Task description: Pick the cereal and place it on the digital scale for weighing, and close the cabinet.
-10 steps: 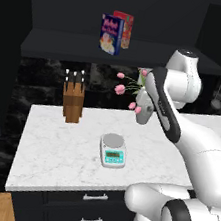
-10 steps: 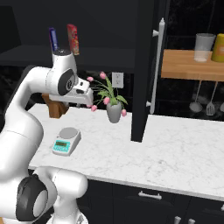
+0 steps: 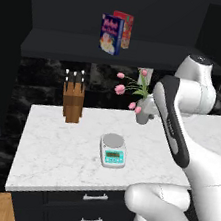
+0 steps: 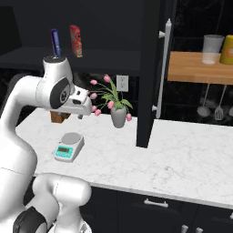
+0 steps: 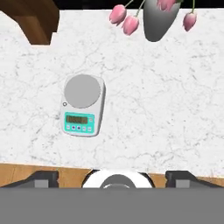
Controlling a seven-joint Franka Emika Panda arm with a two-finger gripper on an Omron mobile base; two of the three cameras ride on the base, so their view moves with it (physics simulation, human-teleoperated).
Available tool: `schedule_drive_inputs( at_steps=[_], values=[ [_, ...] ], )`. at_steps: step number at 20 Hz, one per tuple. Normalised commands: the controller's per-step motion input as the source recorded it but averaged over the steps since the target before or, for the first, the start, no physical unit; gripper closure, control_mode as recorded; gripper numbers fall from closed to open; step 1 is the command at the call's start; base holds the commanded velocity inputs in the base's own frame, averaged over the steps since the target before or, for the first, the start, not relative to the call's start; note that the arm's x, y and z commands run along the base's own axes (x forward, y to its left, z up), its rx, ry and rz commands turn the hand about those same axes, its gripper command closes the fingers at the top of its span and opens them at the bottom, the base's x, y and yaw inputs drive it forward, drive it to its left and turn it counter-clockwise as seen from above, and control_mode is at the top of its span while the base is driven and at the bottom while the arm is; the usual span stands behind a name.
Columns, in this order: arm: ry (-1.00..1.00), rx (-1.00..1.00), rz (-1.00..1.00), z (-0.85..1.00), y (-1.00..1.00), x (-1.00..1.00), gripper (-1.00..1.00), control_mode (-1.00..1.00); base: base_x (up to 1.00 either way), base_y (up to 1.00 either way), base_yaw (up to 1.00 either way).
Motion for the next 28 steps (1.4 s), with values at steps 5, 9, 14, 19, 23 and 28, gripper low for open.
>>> schedule_drive_inputs(
  at_steps=[5,9,14,19,23,28],
  values=[
    [-0.46,0.03,0.08,0.14,0.0,-0.34,-1.0,-1.0,0.0,0.0,0.0],
    [-0.59,0.0,0.12,0.51,0.0,-0.25,-1.0,-1.0,0.0,0.0,0.0],
    [-0.38,0.0,0.12,0.7,0.0,-0.06,-1.0,-1.0,0.0,0.0,0.0],
    [-0.16,0.0,0.08,0.65,0.01,0.0,-1.0,-1.0,0.0,0.0,0.0],
    [-0.1,0.0,0.08,0.62,0.14,0.0,-1.0,-1.0,0.0,0.0,0.0],
    [-0.14,0.0,0.13,0.73,0.04,-0.02,-1.0,-1.0,0.0,0.0,0.0]
  ],
)
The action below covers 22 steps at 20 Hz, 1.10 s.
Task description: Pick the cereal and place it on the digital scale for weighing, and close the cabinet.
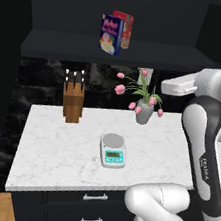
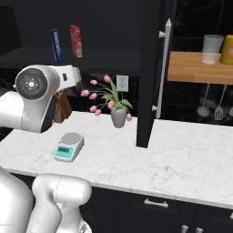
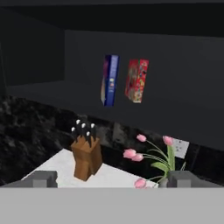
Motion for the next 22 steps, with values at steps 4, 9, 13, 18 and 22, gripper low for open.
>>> schedule_drive_inputs(
  at_steps=[4,9,13,18,22],
  values=[
    [-0.09,0.0,0.12,0.68,0.09,-0.06,-1.0,-1.0,0.0,0.0,0.0],
    [-0.01,0.0,0.05,0.44,0.31,0.0,-1.0,-1.0,0.0,0.0,0.0],
    [-0.05,0.0,0.07,0.21,0.16,0.0,-1.0,-1.0,0.0,0.0,0.0],
    [0.0,0.0,0.01,0.0,0.09,0.09,-1.0,-1.0,0.0,0.0,0.0],
    [0.0,0.0,0.0,0.0,0.35,0.37,-1.0,-1.0,0.0,0.0,0.0]
  ],
)
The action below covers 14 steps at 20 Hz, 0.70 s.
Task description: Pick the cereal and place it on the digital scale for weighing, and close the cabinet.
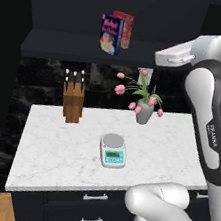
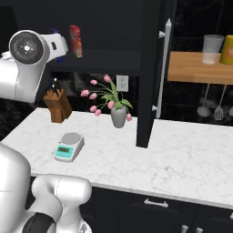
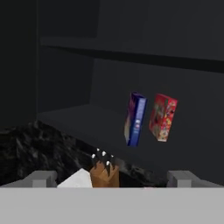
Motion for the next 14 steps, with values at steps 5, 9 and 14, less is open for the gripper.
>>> schedule_drive_inputs(
  at_steps=[5,9,14],
  values=[
    [0.0,0.0,0.0,0.0,0.34,0.5,-1.0,-1.0,0.0,0.0,0.0],
    [0.0,0.0,0.0,0.0,0.01,0.42,-1.0,-1.0,0.0,0.0,0.0],
    [0.0,0.0,0.0,0.0,0.0,0.41,-1.0,-1.0,0.0,0.0,0.0]
  ],
)
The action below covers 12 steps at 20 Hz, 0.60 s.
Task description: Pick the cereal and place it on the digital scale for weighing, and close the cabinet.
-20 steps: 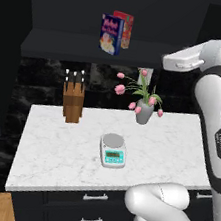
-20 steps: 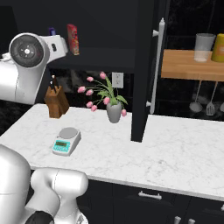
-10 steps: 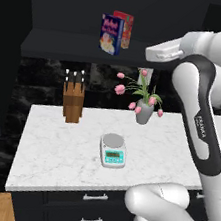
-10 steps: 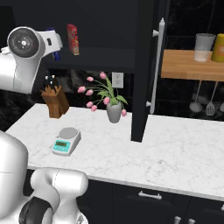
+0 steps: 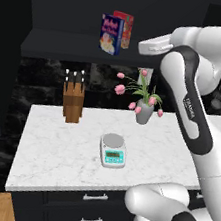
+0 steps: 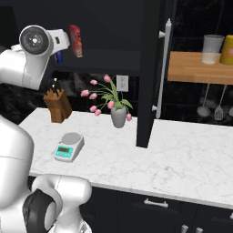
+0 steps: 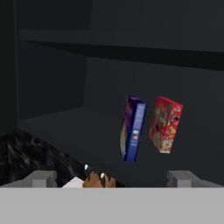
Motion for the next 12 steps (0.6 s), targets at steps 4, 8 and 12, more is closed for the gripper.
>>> schedule_drive_inputs(
  at_steps=[4,8,12],
  values=[
    [0.0,0.0,0.0,-0.01,0.0,0.34,-1.0,-1.0,0.0,0.0,0.0],
    [0.0,0.0,0.0,-0.02,0.13,0.37,-1.0,-1.0,0.0,0.0,0.0],
    [0.0,0.0,0.0,-0.01,0.19,0.33,-1.0,-1.0,0.0,0.0,0.0]
  ],
)
